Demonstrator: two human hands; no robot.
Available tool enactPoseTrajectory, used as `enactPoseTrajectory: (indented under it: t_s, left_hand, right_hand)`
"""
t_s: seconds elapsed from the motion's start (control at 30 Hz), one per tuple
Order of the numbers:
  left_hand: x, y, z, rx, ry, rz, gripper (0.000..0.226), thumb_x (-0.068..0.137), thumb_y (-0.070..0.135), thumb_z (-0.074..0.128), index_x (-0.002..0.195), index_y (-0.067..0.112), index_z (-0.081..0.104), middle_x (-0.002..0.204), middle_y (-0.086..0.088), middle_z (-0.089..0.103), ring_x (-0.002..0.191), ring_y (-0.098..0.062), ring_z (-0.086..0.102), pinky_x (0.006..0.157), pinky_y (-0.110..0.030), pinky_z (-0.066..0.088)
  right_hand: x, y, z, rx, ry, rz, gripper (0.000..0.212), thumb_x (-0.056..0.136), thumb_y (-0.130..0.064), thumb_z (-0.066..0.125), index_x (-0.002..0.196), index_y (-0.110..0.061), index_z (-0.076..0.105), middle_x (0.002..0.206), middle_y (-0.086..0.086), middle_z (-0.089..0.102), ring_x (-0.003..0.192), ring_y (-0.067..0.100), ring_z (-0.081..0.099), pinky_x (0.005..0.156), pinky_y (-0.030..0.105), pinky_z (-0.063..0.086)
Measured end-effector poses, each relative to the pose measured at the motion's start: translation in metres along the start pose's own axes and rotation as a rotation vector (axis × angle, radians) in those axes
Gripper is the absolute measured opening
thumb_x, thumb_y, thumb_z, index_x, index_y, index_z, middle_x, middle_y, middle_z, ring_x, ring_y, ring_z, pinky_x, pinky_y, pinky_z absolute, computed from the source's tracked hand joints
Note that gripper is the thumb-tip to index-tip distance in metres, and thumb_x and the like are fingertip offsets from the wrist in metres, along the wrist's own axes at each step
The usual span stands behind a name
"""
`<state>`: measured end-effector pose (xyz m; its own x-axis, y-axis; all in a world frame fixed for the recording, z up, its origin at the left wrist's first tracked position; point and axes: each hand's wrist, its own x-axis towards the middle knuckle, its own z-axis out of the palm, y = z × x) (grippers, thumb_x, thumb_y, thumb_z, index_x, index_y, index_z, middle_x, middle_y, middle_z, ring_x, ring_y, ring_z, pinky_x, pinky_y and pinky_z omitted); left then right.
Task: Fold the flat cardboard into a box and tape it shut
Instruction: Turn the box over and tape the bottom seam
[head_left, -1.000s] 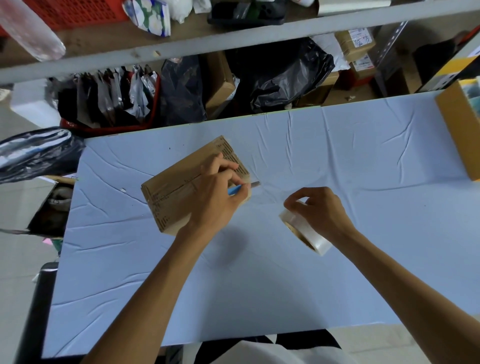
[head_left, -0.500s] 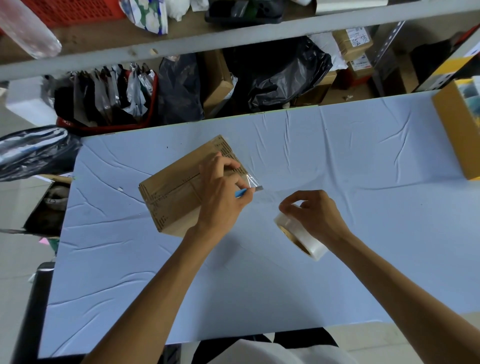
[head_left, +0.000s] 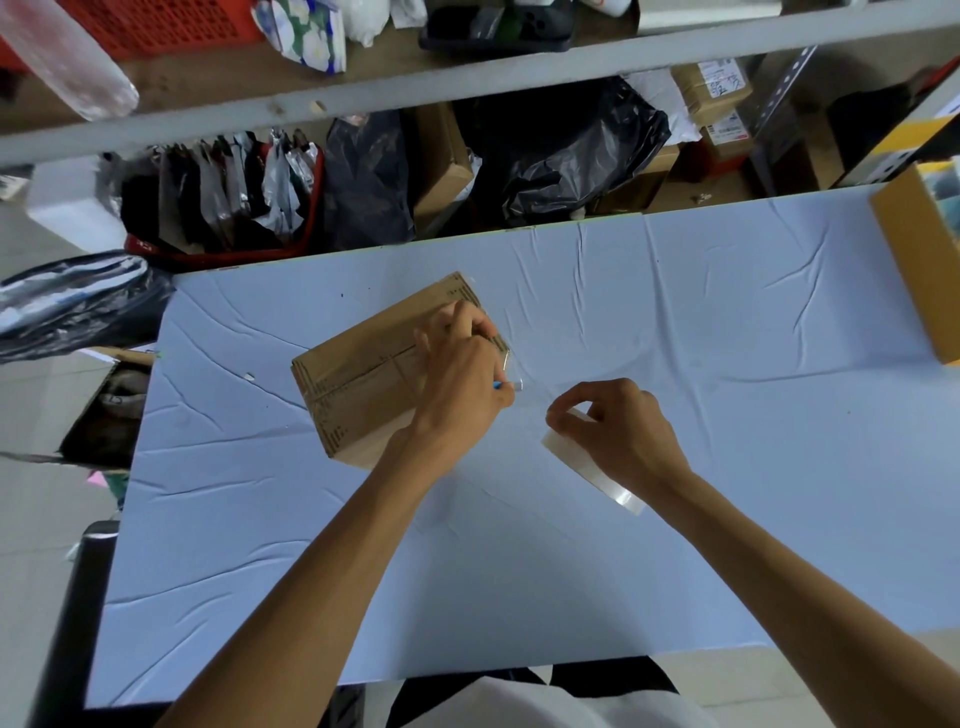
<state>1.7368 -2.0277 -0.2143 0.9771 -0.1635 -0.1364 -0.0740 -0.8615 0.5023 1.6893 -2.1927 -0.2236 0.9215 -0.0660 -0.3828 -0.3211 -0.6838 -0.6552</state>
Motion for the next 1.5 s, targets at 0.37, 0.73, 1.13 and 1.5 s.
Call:
enactPoseTrajectory:
  t_s: [0.37,0.73,1.13,1.5]
  left_hand:
    - [0.003,-0.014,-0.017,-0.003,-0.003,0.054,0.013,0.077,0.016,0.076,0.07,0.006,0.072,0.12,-0.002,0.047,0.114,-0.017,0.041,0.095,-0.04,0.045]
    - [-0.005,-0.02,-0.013,0.003,-0.002,0.104,0.016,0.074,0.012,0.076,0.061,0.007,0.068,0.119,-0.001,0.045,0.113,-0.021,0.04,0.089,-0.043,0.043]
    - [-0.006,-0.028,-0.011,-0.06,-0.016,0.13,0.017,0.074,0.015,0.078,0.063,0.006,0.067,0.121,0.002,0.047,0.127,-0.015,0.032,0.096,-0.024,0.032]
    - [-0.007,-0.026,-0.01,-0.033,-0.014,0.138,0.014,0.072,0.013,0.08,0.064,0.008,0.069,0.122,-0.003,0.046,0.121,-0.02,0.038,0.099,-0.035,0.039]
  right_hand:
    - [0.0,-0.003,-0.002,-0.041,0.008,-0.044,0.008,0.084,-0.035,0.062,0.08,-0.034,0.07,0.061,-0.007,0.055,0.06,0.011,0.054,0.05,0.023,0.033]
    - [0.005,0.031,-0.006,-0.3,0.049,0.025,0.012,0.084,-0.036,0.058,0.08,-0.034,0.069,0.083,0.002,0.063,0.08,0.029,0.061,0.066,0.03,0.037]
    - [0.006,0.058,-0.002,-0.392,-0.065,-0.11,0.008,0.091,-0.035,0.047,0.088,-0.032,0.054,0.08,-0.001,0.062,0.075,0.028,0.057,0.066,0.033,0.039]
    - [0.008,0.079,0.026,-0.595,-0.201,-0.171,0.011,0.094,-0.031,0.038,0.092,-0.03,0.049,0.084,0.002,0.066,0.072,0.03,0.059,0.064,0.031,0.039]
